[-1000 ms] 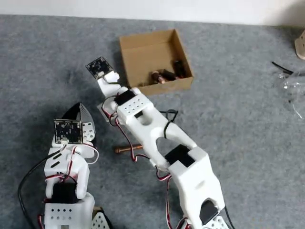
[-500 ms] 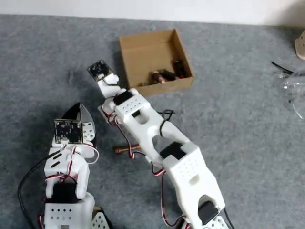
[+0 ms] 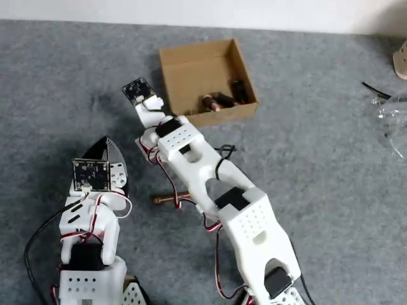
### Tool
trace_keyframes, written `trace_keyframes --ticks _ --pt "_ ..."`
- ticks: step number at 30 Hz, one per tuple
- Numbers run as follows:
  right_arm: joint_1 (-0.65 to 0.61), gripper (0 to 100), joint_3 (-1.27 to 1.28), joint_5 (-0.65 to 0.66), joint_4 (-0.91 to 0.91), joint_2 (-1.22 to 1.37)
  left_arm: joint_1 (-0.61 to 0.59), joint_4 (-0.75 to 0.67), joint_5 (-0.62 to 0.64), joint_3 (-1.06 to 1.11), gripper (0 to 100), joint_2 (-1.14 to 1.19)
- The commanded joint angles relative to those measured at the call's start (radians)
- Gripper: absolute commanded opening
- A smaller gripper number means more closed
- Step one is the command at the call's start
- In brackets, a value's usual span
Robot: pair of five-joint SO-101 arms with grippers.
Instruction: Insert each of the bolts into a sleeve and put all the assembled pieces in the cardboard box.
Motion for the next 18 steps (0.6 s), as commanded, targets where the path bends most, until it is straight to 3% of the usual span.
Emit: trace_keyframes --ticks 1,11,18 --pt "-0.002 0.4 -0.036 -0.005 0.074 -0.010 -0.004 -0.021 0.008 0.021 1 -0.008" --pt "0.044 0.4 -0.018 -0.008 0.139 -0.159 -0.007 -0.023 0.008 0.021 1 -0.008" --pt "0.041 0.5 0.185 -0.008 0.071 -0.317 -0.007 -0.023 0.008 0.021 1 -0.008"
